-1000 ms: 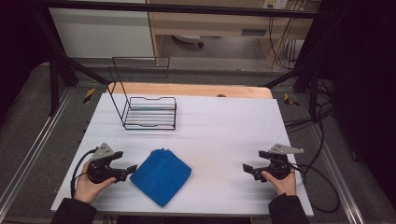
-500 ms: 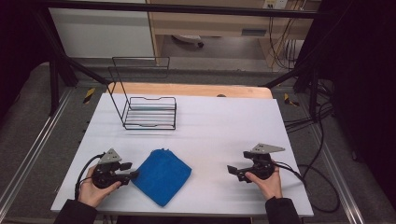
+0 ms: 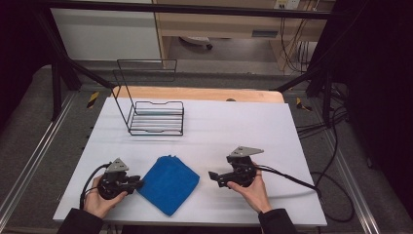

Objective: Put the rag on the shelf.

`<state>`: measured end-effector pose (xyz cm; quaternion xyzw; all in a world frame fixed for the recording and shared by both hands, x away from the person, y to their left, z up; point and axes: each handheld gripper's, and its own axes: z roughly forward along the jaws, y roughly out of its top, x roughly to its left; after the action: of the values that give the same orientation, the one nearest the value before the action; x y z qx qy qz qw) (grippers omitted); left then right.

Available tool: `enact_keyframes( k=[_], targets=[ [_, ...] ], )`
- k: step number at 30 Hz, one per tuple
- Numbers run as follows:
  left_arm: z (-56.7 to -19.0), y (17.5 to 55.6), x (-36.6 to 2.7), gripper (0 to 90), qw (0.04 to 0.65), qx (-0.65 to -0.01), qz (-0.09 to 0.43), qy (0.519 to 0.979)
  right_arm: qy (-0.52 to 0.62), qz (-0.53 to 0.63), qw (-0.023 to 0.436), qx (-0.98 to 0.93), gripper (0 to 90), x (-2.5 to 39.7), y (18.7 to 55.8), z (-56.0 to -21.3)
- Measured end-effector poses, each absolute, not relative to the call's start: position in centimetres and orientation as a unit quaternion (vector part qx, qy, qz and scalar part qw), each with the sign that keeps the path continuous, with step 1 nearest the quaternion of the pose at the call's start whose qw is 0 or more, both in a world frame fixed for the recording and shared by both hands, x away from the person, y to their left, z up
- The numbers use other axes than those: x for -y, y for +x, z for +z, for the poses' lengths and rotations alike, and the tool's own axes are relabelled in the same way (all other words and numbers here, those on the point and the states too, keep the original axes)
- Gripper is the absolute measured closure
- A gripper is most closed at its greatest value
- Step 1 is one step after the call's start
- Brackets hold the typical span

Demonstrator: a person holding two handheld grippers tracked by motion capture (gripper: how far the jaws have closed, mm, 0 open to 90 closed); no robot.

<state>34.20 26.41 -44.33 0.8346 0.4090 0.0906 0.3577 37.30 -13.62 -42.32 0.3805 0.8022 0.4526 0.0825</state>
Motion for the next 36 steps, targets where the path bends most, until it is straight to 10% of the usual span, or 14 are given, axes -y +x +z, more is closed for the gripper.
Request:
enact_keyframes(
  k=[28, 36],
  targets=[
    [-44.3, 34.1, -25.5, 86.0, 0.347, -0.422, 0.073, 0.834, 0.368, 0.390, 0.006, -0.844, 78.0, 6.4, 37.6, -45.2],
    [-43.7, 33.8, -25.4, 87.8, 0.343, -0.423, 0.088, 0.834, 0.364, 0.390, -0.005, -0.846, 84.5, 6.2, 37.9, -44.9]
  ],
)
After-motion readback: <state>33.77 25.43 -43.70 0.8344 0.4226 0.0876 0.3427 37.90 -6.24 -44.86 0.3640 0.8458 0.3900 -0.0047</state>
